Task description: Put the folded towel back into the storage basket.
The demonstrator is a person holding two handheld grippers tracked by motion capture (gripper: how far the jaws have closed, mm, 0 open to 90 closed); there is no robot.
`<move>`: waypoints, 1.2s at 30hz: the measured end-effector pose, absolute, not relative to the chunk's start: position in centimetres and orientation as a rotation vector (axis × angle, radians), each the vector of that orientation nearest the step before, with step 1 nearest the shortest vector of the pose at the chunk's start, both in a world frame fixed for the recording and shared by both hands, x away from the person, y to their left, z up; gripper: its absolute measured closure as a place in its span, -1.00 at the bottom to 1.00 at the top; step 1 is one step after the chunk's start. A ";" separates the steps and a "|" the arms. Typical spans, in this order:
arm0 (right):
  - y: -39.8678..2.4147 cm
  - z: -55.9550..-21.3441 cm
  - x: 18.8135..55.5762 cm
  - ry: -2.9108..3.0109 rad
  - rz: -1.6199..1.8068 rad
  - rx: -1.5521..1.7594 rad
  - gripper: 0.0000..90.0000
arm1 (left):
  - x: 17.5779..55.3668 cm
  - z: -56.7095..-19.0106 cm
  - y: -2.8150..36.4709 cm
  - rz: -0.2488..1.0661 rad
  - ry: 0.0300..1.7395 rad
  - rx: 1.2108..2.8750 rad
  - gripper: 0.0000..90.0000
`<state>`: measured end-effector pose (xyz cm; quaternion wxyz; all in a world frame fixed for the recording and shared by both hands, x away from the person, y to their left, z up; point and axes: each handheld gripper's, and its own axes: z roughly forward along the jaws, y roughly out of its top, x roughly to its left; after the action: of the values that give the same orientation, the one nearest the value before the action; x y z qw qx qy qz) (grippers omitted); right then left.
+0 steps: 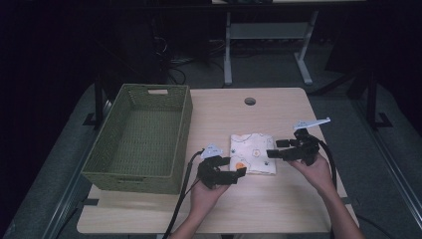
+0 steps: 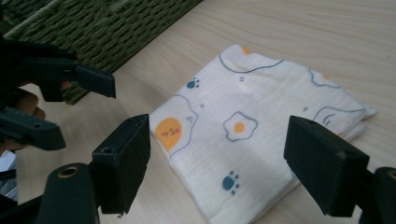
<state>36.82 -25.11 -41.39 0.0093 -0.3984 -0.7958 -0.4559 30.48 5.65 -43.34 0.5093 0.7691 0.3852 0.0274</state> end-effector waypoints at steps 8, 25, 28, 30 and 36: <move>-24.6 -40.9 39.0 -2.478 -1.390 -1.267 -0.48 | 31.9 -43.4 4.7 0.051 0.952 1.865 -0.44; -23.8 -43.6 42.2 -2.529 -1.285 -1.380 -0.27 | 34.2 -45.5 4.6 0.047 1.052 1.927 -0.05; -23.5 -43.9 42.5 -2.565 -1.242 -1.401 -0.23 | 34.3 -45.7 4.6 0.080 1.071 1.939 0.06; -23.4 -44.1 42.7 -2.586 -1.230 -1.408 -0.18 | 34.4 -45.9 4.6 0.085 1.085 1.954 0.12; -23.1 -45.0 43.1 -2.621 -1.197 -1.444 -0.14 | 34.6 -46.4 4.6 0.096 1.104 1.993 0.20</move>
<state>43.13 -23.15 -44.97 -0.0406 -0.4476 -0.8125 -0.3712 34.62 4.59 -46.36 0.4173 0.7943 0.4398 0.0384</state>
